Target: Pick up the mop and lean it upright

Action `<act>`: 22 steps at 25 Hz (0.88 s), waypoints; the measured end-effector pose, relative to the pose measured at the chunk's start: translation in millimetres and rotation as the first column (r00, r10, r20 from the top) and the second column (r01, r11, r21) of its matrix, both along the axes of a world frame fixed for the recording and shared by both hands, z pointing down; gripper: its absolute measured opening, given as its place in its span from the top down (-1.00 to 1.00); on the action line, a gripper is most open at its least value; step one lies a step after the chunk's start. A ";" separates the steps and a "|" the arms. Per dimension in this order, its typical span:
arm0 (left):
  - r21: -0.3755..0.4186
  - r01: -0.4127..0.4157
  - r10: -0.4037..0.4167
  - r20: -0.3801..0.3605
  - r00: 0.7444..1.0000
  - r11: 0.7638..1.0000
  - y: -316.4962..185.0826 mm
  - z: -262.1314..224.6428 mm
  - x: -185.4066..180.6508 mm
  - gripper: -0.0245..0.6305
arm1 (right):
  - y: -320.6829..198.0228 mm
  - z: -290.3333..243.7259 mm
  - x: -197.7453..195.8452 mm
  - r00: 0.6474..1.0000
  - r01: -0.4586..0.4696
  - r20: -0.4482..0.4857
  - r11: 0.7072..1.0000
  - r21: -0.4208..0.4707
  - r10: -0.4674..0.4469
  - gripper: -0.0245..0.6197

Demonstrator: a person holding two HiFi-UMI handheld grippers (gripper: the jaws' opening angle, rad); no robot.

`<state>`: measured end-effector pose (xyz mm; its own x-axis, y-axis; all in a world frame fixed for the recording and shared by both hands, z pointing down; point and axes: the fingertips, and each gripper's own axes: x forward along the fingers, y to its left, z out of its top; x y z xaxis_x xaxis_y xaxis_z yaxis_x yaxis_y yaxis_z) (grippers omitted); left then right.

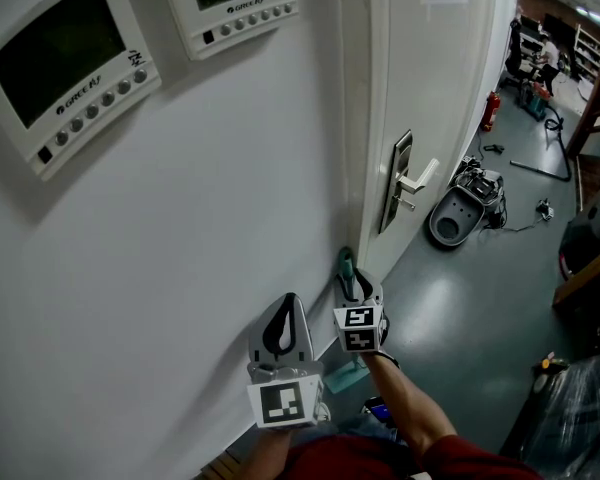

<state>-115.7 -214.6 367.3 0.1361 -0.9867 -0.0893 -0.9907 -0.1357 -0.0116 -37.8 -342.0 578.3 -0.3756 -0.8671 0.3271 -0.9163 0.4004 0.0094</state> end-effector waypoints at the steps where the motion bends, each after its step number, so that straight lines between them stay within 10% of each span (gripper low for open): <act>1: -0.001 0.001 -0.001 -0.001 1.000 1.000 -0.1 0.2 -0.2 0.88 | 0.0 -0.5 0.3 1.000 -0.001 0.004 1.000 0.003 0.001 0.43; 22: -0.003 -0.013 0.013 -0.018 1.000 1.000 -6.3 2.1 7.9 0.88 | 42.8 -43.0 16.0 0.997 0.019 0.067 0.993 0.114 -0.027 0.42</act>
<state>-107.7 -220.8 369.4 0.1471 -0.9851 -0.0892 -0.9889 -0.1483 0.0066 -21.8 -299.2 535.3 -0.4136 -0.8882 0.1999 -0.9070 0.4210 -0.0064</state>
